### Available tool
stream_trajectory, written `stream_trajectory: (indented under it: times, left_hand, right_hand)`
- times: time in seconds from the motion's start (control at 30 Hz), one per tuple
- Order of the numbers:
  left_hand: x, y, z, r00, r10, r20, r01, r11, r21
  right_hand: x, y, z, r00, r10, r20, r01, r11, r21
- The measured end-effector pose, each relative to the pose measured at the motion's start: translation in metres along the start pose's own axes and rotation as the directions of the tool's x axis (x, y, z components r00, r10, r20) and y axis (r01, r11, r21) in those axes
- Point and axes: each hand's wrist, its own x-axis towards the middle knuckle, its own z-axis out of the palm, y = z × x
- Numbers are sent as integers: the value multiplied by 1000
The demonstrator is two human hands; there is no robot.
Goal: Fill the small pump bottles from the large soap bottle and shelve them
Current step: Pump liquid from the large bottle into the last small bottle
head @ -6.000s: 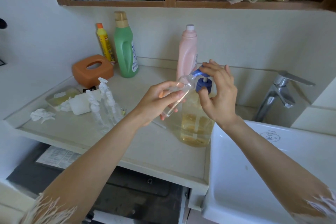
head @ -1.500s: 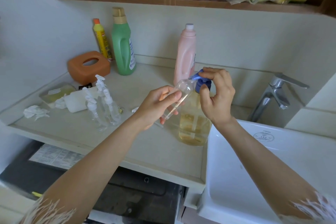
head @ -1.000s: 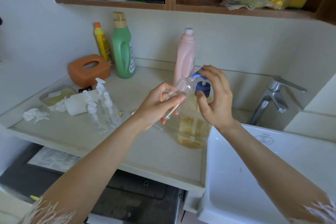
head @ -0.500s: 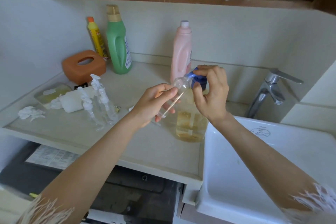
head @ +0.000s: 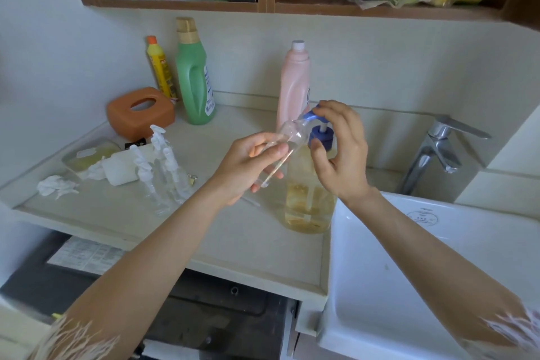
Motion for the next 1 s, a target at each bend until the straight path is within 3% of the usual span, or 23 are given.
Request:
stream_trajectory:
  times: [0.23, 0.5, 0.7, 1.0]
  left_hand:
    - [2, -17, 4, 996, -20, -88, 19, 1000, -13]
    - [4, -16, 2, 998, -35, -57, 36, 999, 15]
    - [2, -2, 2, 1000, -15, -24, 15, 1000, 6]
    - [5, -3, 4, 1000, -1, -31, 0, 1000, -17]
  right_hand:
    - [-2, 5, 13, 990, 29, -139, -32, 999, -15]
    - [-4, 0, 10, 994, 57, -95, -64, 996, -68]
    - [10, 2, -5, 1000, -13, 20, 14, 998, -62]
    - [4, 5, 1, 999, -43, -1, 43, 999, -34]
